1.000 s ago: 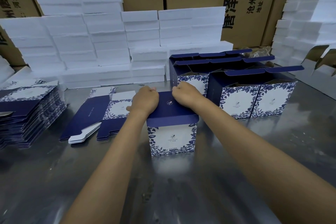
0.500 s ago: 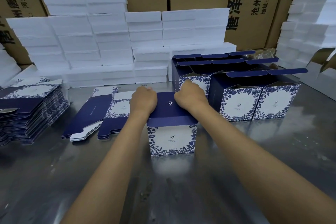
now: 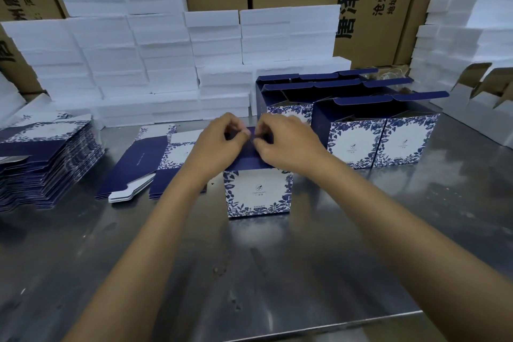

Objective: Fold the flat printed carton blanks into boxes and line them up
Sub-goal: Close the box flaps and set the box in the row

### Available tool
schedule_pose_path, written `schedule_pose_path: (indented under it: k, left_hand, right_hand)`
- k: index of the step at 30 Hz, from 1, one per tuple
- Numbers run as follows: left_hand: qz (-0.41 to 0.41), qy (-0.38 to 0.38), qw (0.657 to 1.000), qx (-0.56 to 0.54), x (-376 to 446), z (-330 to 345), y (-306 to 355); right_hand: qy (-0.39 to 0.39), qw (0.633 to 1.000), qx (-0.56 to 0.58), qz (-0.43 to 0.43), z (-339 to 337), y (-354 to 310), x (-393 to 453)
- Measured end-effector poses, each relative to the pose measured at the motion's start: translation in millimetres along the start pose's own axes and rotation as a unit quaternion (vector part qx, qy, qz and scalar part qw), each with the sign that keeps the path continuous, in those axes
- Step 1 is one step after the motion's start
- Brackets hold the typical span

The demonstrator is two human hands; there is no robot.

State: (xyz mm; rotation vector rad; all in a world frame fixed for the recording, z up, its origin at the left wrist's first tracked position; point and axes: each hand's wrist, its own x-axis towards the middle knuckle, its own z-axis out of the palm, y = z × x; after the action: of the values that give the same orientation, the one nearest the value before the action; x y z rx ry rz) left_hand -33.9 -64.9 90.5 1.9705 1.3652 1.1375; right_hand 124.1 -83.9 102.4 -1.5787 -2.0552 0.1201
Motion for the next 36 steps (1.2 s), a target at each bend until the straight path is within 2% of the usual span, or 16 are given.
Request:
schedule_pose_path:
  k: [3,6,11,18,22,24,26,28,30,32,33,36]
  left_hand:
    - [-0.011,-0.031,0.995,-0.093,-23.7,-4.4,-4.5]
    - [0.008,-0.050,0.991,-0.126,-39.9,-2.7,-11.5]
    - [0.011,-0.040,0.980,-0.193,-51.6,3.1,-21.7]
    - [0.023,0.006,0.981,-0.195,-53.0,11.9,-22.6]
    - [0.014,-0.033,0.980,-0.197,-50.9,0.9,-27.1]
    - [0.004,-0.015,0.976,-0.218,-53.0,2.0,-29.8]
    - [0.001,0.012,0.974,-0.228,-53.3,7.6,-28.6]
    - [0.004,0.011,0.976,-0.218,-49.9,10.2,-26.7]
    - [0.007,-0.006,0.979,-0.205,-46.3,8.4,-26.1]
    - [0.010,0.011,0.973,-0.231,-46.3,8.3,-30.7]
    - [0.006,0.035,0.967,-0.252,-47.9,9.4,-33.4]
    - [-0.016,0.076,0.962,-0.263,-53.6,20.0,-38.3]
  right_hand:
    - [-0.072,0.967,0.240,0.044,-0.7,12.7,-17.9]
    - [-0.048,0.944,0.326,0.020,3.7,18.7,-34.3]
    - [-0.018,0.927,0.375,0.014,12.3,23.3,-47.6]
    - [0.068,0.913,0.401,0.020,29.7,22.3,-51.2]
    - [0.039,0.908,0.417,0.022,22.9,30.8,-50.4]
    - [0.042,0.900,0.433,0.028,21.5,33.3,-52.9]
    - [0.089,0.908,0.409,0.022,23.6,31.1,-53.4]
    - [0.142,0.931,0.335,0.008,25.3,27.4,-49.7]
    - [0.163,0.943,0.290,0.000,25.2,27.1,-48.5]
    - [0.180,0.950,0.255,-0.001,24.0,27.6,-52.8]
    - [0.202,0.956,0.214,0.001,24.1,29.0,-55.8]
    - [0.270,0.963,-0.014,-0.003,23.6,35.7,-63.9]
